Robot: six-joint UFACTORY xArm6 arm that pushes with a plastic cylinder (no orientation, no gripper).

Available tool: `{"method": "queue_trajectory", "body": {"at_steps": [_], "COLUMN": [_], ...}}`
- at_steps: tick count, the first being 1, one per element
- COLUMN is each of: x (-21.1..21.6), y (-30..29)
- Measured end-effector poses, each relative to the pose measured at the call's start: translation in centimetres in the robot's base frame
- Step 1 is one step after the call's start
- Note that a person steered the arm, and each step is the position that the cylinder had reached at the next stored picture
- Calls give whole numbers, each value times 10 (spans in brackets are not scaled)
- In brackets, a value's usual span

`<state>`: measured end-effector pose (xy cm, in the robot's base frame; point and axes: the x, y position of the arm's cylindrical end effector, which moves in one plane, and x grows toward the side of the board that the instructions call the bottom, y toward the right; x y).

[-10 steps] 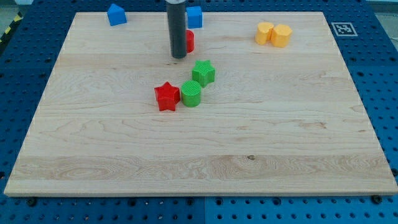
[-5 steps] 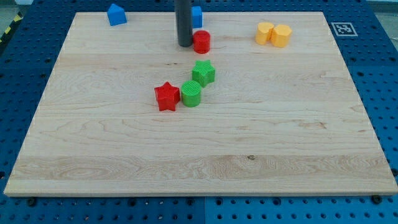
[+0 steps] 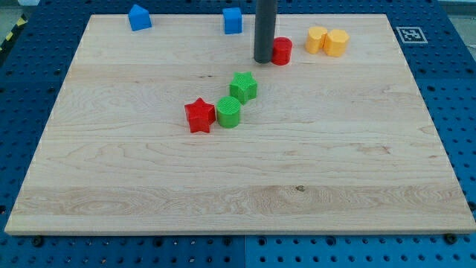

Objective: Slide the red circle closer to the yellow heart

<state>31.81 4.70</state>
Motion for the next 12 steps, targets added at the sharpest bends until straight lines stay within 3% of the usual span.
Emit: {"method": "queue_trajectory", "body": {"at_steps": [4, 8, 10, 12], "x": [16, -25, -37, -46], "y": [53, 42, -6, 3]}}
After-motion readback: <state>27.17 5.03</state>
